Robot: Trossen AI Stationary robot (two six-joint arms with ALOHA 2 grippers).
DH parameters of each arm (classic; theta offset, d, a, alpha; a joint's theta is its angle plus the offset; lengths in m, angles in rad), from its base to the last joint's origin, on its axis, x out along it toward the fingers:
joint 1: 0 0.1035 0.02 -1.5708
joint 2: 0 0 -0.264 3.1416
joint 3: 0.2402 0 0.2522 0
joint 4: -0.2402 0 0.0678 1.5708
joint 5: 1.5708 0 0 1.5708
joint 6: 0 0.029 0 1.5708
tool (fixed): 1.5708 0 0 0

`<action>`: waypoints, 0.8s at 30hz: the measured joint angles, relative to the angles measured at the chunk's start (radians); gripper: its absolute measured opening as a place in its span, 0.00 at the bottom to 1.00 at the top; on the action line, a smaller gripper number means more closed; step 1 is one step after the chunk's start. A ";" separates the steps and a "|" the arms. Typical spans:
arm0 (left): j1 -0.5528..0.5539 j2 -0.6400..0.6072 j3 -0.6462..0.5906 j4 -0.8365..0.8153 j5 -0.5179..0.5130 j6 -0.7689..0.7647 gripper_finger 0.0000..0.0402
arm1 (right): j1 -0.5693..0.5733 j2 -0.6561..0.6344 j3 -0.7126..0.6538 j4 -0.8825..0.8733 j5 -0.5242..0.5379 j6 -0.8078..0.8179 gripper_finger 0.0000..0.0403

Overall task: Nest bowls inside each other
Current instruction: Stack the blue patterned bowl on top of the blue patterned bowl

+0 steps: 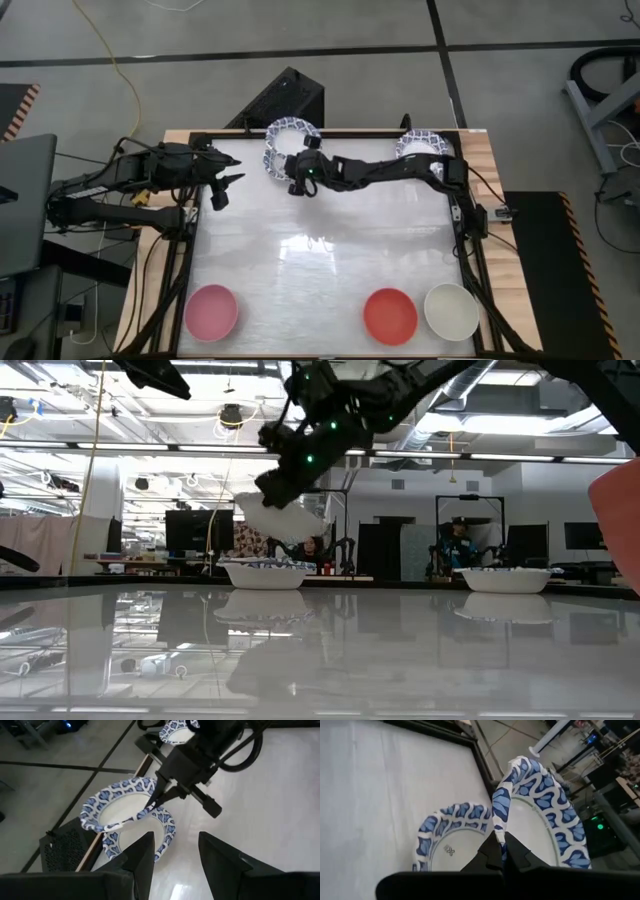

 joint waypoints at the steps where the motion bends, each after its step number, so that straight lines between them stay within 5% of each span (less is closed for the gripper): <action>1: 0.000 0.000 0.000 0.000 0.000 0.000 0.36 | 0.001 0.000 -0.015 0.030 -0.001 0.000 0.01; 17: 0.000 0.007 0.000 0.001 -0.070 -0.059 0.36 | 0.015 0.080 -0.100 0.214 -0.065 -0.100 0.01; 24: 0.000 0.039 -0.001 0.000 -0.068 -0.079 0.36 | 0.028 0.142 -0.055 0.214 0.027 -0.147 0.01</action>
